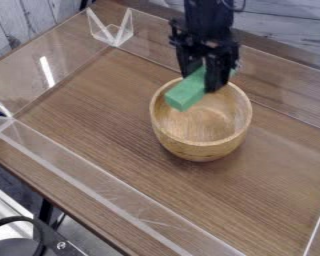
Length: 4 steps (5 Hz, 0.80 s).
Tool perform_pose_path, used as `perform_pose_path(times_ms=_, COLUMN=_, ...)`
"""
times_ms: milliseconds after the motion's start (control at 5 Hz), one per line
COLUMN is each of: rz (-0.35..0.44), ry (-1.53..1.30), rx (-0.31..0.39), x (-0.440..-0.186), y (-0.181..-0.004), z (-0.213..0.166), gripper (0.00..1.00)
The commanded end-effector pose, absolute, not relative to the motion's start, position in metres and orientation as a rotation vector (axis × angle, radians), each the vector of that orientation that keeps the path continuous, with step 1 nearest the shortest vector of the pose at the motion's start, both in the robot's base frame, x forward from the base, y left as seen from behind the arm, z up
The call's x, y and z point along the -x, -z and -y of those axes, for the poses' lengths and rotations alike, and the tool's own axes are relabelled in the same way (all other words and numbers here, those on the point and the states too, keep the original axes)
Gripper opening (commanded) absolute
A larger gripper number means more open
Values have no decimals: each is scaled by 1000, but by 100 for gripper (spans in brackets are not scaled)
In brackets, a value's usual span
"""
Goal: Put the green block in the brown bowl
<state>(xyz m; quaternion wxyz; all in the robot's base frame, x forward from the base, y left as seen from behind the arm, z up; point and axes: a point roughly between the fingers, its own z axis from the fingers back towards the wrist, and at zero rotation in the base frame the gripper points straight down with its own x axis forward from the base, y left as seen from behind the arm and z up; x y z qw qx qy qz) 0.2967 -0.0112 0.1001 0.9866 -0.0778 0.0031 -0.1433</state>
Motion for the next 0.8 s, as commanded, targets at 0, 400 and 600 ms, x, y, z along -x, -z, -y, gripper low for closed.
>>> perform_pose_path(times_ms=0, rz=13, ry=307, rx=142, x=-302, y=-98, z=14, gripper=0)
perform_pose_path(times_ms=400, rz=-44, ry=323, rx=141, x=-303, y=-67, z=18, gripper=0)
perform_pose_path(times_ms=600, rz=-56, ry=326, rx=139, x=-304, y=-60, z=19, gripper=0)
